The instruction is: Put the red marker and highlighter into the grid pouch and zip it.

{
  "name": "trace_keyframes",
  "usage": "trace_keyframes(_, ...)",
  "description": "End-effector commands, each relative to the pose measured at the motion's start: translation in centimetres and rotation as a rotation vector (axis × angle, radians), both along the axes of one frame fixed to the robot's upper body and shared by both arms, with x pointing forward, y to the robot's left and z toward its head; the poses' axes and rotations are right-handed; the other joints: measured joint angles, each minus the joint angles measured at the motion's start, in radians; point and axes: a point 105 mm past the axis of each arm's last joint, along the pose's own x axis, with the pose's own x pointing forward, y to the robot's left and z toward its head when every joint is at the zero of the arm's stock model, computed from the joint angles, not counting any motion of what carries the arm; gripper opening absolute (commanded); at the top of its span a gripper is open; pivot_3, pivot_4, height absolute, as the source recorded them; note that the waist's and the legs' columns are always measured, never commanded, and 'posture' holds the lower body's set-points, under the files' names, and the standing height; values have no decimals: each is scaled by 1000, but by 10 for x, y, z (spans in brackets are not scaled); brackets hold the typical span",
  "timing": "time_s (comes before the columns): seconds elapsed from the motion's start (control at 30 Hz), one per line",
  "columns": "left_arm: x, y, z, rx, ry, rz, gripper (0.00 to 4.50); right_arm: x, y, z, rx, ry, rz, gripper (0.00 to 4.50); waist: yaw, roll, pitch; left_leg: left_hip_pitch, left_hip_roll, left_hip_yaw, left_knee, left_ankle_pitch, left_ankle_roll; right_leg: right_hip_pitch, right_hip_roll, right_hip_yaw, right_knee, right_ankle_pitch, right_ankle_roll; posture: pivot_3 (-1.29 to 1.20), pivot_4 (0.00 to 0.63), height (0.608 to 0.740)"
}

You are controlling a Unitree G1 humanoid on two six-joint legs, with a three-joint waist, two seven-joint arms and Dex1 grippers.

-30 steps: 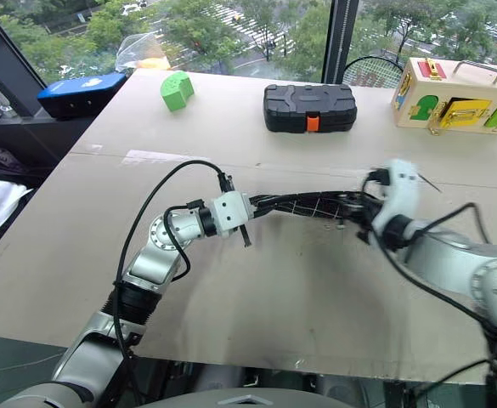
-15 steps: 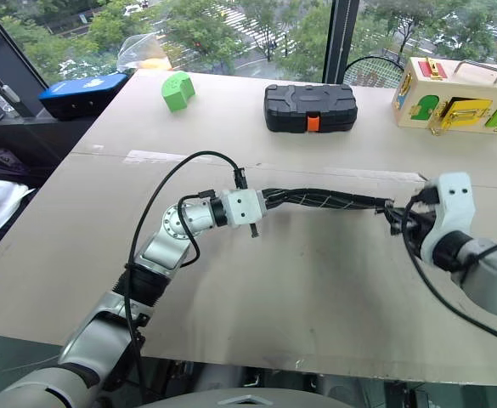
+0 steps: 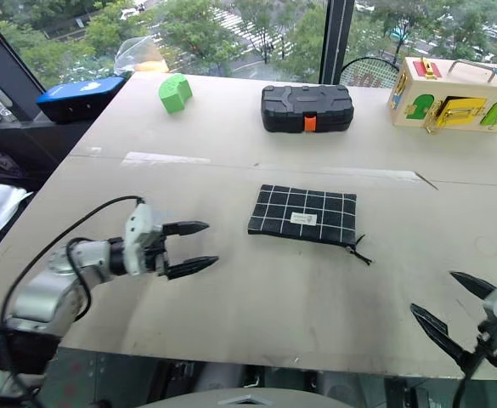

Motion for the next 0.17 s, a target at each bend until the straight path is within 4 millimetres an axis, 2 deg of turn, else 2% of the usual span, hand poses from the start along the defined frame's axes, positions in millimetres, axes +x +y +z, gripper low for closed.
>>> trace_keyframes(0.03,-21,9,8,-3,42,15,4465,-13,-9,7,-69,-29,26,4500,0,3,1,1,0,0,-1,0,0,0,-1,0,0,0,0,0,150,740)
trace_keyframes(0.17,-34,10,-2,1,95,0,4465,-7,-4,6,-68,-39,47,4500,0,3,1,1,-1,0,-2,0,0,-1,-2,0,0,0,0,0,150,740)
